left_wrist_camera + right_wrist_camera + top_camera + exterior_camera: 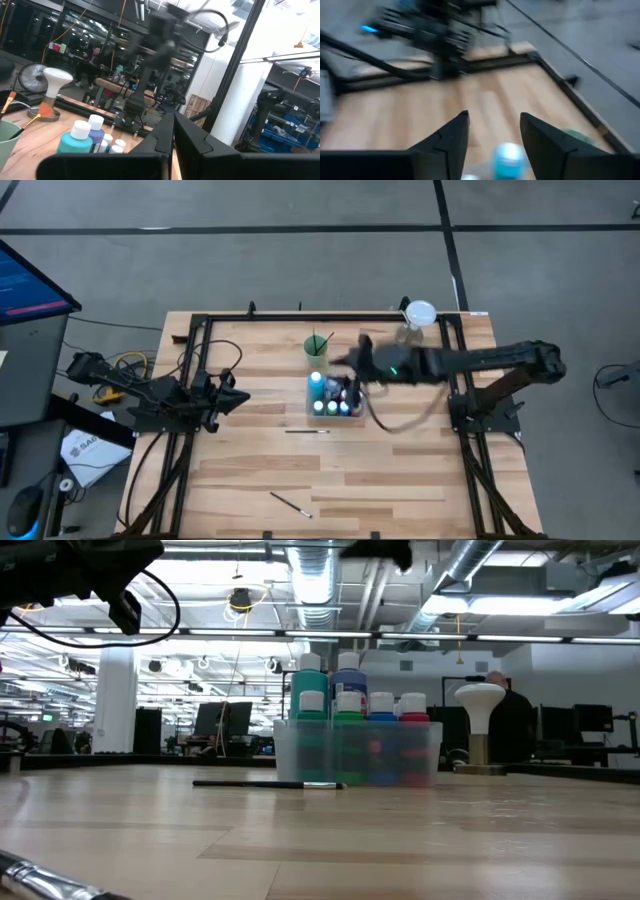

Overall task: Pick & Place Paint Supplies
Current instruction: Put the black brush into the green cup

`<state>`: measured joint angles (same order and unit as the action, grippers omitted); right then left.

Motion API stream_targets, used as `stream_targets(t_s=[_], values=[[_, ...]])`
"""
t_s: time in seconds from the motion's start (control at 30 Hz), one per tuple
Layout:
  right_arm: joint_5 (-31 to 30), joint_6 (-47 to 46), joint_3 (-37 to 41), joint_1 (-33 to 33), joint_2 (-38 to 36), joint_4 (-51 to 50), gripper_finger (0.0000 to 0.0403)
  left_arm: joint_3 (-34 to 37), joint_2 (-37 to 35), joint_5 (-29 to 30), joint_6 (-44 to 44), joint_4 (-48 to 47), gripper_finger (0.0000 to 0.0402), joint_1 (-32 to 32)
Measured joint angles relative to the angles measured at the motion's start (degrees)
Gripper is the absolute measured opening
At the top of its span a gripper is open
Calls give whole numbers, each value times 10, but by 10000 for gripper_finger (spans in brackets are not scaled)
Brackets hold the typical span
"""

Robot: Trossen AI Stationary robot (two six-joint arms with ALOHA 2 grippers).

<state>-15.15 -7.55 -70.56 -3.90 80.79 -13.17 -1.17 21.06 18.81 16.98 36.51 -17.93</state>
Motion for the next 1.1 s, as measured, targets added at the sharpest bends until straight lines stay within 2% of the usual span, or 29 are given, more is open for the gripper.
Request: stream_targets(t_s=[0.2,0.3,0.4,0.73,0.97,1.1], values=[[-99,-85,161,-132,-44,171,143,0,0,0,0,0,8,0],[-133,-140,231,-169,-23,260,135,0,0,0,0,0,8,0],[-148,-194,266,-191,15,291,133,0,0,0,0,0,8,0],[-150,-304,270,-219,173,299,153,0,0,0,0,0,8,0],[-164,-305,267,-206,240,352,177,0,0,0,0,0,8,0],[-169,-291,246,-195,271,350,183,0,0,0,0,0,8,0]])
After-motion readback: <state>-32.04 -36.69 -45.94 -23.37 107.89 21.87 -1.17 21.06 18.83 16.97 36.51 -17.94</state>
